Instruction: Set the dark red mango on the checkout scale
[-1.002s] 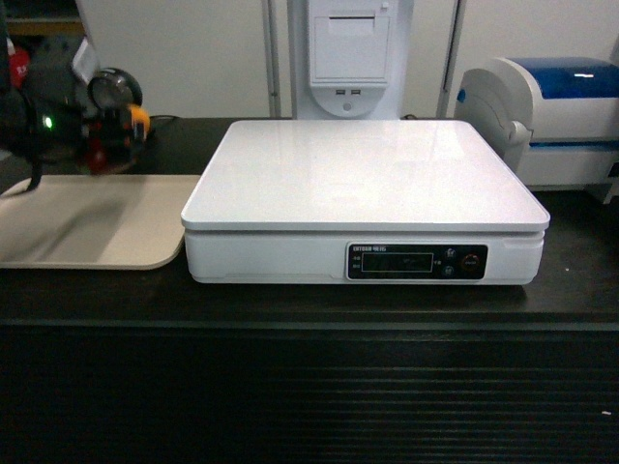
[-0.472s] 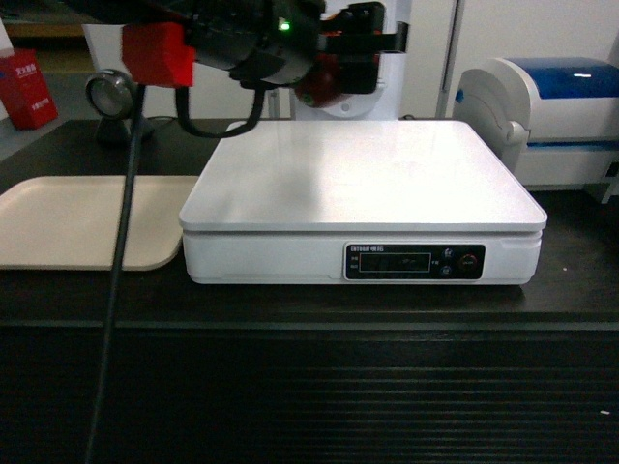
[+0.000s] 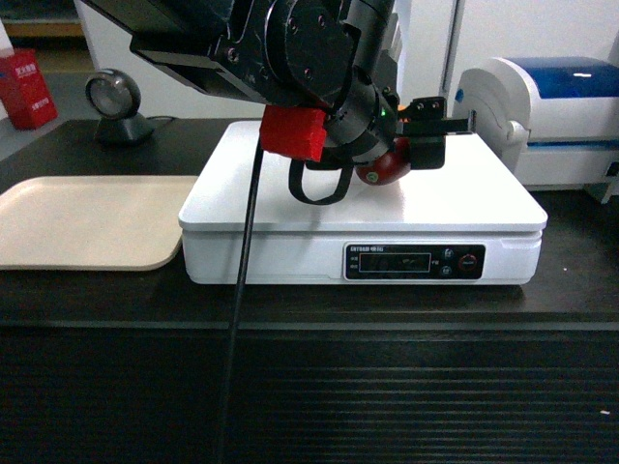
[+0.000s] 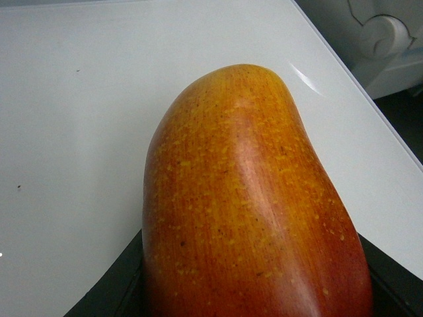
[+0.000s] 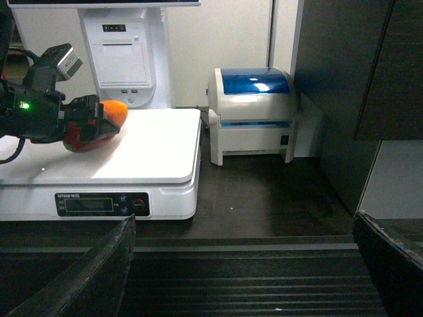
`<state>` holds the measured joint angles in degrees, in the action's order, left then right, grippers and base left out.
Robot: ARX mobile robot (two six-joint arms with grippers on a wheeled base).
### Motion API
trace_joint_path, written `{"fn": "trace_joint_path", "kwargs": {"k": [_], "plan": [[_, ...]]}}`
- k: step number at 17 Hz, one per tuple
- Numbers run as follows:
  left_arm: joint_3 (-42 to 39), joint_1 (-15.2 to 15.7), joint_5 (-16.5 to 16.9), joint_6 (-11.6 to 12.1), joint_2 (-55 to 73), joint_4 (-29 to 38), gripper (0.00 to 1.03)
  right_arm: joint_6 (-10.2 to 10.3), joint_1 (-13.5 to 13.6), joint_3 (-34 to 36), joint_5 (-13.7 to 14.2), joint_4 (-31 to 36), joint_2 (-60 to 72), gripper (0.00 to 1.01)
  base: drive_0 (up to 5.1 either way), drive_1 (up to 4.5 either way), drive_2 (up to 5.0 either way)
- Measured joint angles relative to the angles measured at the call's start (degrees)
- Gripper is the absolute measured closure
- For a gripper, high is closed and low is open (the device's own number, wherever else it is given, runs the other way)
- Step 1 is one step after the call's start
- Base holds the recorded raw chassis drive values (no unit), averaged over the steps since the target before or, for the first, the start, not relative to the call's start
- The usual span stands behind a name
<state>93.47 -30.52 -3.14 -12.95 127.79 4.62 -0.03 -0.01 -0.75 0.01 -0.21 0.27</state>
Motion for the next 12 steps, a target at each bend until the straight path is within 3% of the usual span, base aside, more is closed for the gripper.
{"fn": "trace_joint_path", "kwargs": {"k": [2,4,8,10,12], "plan": [[2.1,-0.6,-2.5,-0.9,0.5,-2.2,0.42,0.0,0.0,0.0,0.0,0.0,0.0,0.03,0.0,0.0,0.0],[5.2,-1.8,-9.9,-1.4,2.9,-7.3,0.42,0.0,0.0,0.0,0.0,0.0,0.0,0.03,0.0,0.0,0.0],[5.2,-1.2,-13.9,-1.6,3.1,-7.7,0.42,0.0,0.0,0.0,0.0,0.0,0.0,0.03,0.0,0.0,0.0],[5.0,-0.9,-14.3,-1.6,3.1,-7.4,0.42,0.0,0.0,0.0,0.0,0.0,0.0,0.03,0.0,0.0,0.0],[3.9,-0.7,-14.2,-1.6,3.1,-6.4,0.24,0.0,0.0,0.0,0.0,0.0,0.0,0.03,0.0,0.0,0.0]]}}
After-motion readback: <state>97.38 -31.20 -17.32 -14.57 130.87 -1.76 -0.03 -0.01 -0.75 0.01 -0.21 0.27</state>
